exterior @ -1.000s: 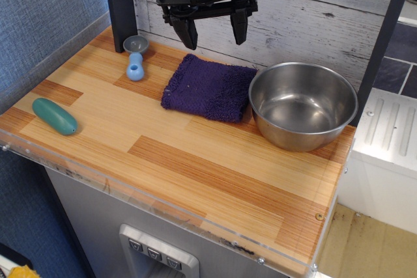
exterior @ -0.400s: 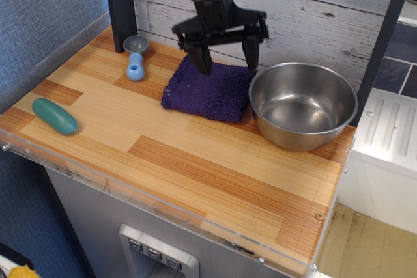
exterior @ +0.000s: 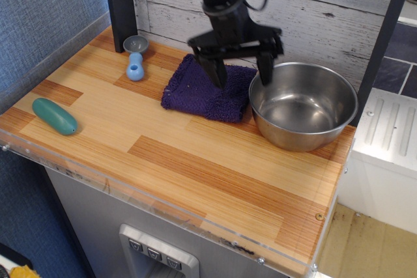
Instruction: PICK UP THE VESSEL AND PUT ANOTHER SIDE OF THE TABLE
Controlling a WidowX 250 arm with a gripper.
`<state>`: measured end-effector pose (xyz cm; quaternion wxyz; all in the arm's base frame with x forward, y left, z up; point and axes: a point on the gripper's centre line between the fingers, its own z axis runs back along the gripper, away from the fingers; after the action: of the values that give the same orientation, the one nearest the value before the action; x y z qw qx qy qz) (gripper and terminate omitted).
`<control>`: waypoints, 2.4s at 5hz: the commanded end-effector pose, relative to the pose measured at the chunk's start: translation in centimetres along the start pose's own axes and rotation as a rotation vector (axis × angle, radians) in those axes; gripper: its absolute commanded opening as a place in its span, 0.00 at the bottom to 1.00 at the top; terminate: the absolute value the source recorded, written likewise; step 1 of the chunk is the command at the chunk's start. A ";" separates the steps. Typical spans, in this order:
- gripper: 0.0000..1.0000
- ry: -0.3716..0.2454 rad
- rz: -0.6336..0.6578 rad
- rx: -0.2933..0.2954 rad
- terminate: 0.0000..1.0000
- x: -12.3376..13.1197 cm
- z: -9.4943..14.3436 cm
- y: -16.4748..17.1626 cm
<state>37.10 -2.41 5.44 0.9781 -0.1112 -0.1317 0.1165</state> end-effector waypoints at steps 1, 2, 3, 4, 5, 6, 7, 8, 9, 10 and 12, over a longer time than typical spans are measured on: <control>1.00 -0.001 -0.057 0.010 0.00 -0.5 -1.3 -1.5; 1.00 0.011 -0.088 0.109 0.00 -0.6 -2.4 -1.3; 0.00 -0.007 -0.072 0.174 0.00 -0.7 -2.8 -0.9; 0.00 -0.011 -0.061 0.170 0.00 -0.5 -2.5 -0.3; 0.00 -0.014 -0.058 0.161 0.00 -0.6 -2.3 -0.2; 1.00 -0.021 -0.057 0.148 0.00 -0.5 -1.5 -0.2; 1.00 -0.034 -0.049 0.132 0.00 -0.2 -0.4 -0.3; 1.00 -0.052 -0.040 0.113 0.00 0.0 0.6 0.0; 0.00 -0.094 -0.021 0.081 0.00 0.4 2.3 -0.3; 0.00 -0.128 -0.017 0.067 0.00 0.7 3.8 -0.6; 0.00 -0.142 -0.021 0.057 0.00 0.0 5.6 -0.5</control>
<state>35.28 -2.13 8.45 0.9773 -0.0675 -0.1640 0.1157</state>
